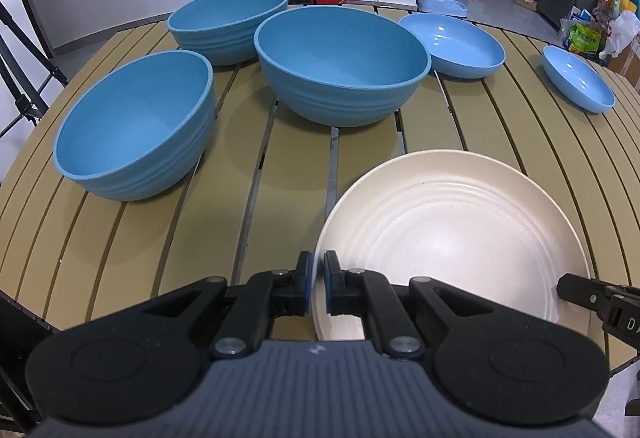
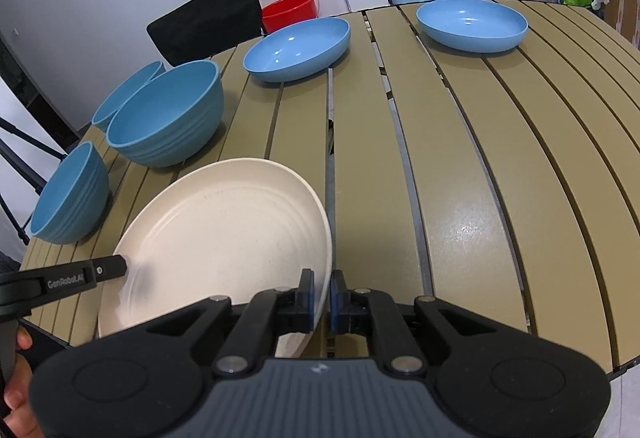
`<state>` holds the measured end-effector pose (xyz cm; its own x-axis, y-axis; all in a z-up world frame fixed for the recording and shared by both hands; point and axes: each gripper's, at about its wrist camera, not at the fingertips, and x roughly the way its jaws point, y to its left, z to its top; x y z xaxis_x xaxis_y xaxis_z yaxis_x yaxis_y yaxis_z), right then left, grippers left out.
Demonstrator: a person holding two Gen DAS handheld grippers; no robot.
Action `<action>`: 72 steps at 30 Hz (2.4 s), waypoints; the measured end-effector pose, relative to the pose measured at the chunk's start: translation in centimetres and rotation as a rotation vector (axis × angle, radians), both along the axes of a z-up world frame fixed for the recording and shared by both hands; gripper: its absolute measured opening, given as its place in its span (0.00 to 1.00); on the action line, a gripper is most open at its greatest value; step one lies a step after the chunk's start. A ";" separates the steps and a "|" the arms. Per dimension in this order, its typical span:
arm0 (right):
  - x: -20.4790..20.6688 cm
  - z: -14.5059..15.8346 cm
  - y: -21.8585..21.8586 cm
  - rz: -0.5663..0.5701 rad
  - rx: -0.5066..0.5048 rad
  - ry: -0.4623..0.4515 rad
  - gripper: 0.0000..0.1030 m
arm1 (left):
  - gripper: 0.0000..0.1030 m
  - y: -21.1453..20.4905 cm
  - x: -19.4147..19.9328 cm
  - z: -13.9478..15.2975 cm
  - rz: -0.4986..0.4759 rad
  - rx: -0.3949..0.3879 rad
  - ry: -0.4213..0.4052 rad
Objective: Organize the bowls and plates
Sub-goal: 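Drag the cream plate with both grippers toward the table edge, then open both grippers to release the cream plate, then move both grippers forward to the rim of the large blue plate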
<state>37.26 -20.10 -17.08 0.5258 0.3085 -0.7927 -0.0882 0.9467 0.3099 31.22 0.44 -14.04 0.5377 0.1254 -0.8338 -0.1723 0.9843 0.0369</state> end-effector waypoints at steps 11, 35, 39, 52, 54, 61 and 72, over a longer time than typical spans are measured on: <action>-0.1 0.1 -0.1 -0.016 -0.012 0.011 0.11 | 0.08 -0.1 -0.2 0.1 -0.004 0.006 -0.010; -4.5 5.2 -0.2 -0.002 -0.035 -0.068 1.00 | 1.00 2.2 -4.9 5.2 -0.015 -0.098 -0.102; -5.1 5.9 -0.1 -0.010 -0.049 -0.070 1.00 | 1.00 2.6 -5.8 5.8 -0.013 -0.104 -0.104; -7.5 7.8 0.2 -0.014 -0.093 -0.099 1.00 | 1.00 2.7 -7.8 7.5 -0.019 -0.095 -0.138; -7.9 8.1 0.1 -0.017 -0.096 -0.104 1.00 | 1.00 2.7 -8.2 7.9 -0.018 -0.097 -0.146; -9.1 9.3 -0.3 -0.023 -0.108 -0.122 1.00 | 1.00 2.4 -9.2 9.2 -0.026 -0.099 -0.169; -9.2 11.6 -1.0 -0.034 -0.135 -0.127 1.00 | 1.00 1.3 -8.6 11.8 -0.057 -0.090 -0.177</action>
<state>28.05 -21.06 -5.49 0.6325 0.1841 -0.7524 -0.0861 0.9820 0.1680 22.57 1.70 -2.20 0.6811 0.0201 -0.7320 -0.1127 0.9906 -0.0777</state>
